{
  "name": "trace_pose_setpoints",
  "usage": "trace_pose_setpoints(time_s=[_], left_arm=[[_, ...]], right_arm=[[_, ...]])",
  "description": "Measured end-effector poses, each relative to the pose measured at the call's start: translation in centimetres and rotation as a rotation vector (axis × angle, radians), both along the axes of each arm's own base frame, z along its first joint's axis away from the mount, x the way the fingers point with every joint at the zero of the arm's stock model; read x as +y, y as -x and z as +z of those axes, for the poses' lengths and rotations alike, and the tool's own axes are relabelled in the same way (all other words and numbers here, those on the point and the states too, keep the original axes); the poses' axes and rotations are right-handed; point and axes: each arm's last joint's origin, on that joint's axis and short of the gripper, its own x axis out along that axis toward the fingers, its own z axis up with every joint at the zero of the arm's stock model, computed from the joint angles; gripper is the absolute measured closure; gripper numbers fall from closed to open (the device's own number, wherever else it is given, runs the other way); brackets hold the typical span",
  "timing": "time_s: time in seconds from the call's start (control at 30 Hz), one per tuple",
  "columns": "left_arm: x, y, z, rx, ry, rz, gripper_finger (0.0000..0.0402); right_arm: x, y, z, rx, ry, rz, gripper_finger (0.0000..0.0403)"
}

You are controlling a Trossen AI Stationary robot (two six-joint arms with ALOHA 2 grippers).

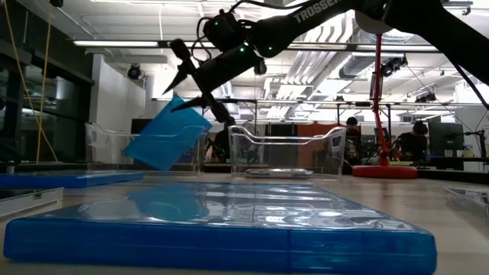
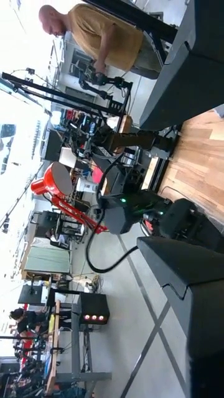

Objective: Pick & place jewel cases by type
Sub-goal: Put the top right blue CD case into the left transparent bin

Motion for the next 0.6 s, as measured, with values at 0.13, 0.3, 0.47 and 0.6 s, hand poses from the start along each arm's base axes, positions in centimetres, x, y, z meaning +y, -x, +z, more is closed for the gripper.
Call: trace_pose_setpoints(time_s=[0.13, 0.3, 0.47, 0.6], left_arm=[[0.0, 0.0, 0.0, 0.000, 0.000, 0.000, 0.0110], [0.0, 0.0, 0.0, 0.000, 0.001, 0.000, 0.0110], [0.0, 0.0, 0.0, 0.000, 0.002, 0.000, 0.0110], [0.0, 0.0, 0.0, -0.001, 0.003, 0.000, 0.0110]], right_arm=[[-0.3, -0.2, 0.6, -0.069, 0.015, 0.009, 0.0247], [-0.4, -0.1, 0.6, -0.069, -0.028, 0.046, 0.0246], [-0.2, 0.2, -0.2, 0.011, -0.064, 0.054, 0.0246], [-0.1, 0.5, -0.7, 0.067, -0.089, 0.059, 0.0246]])
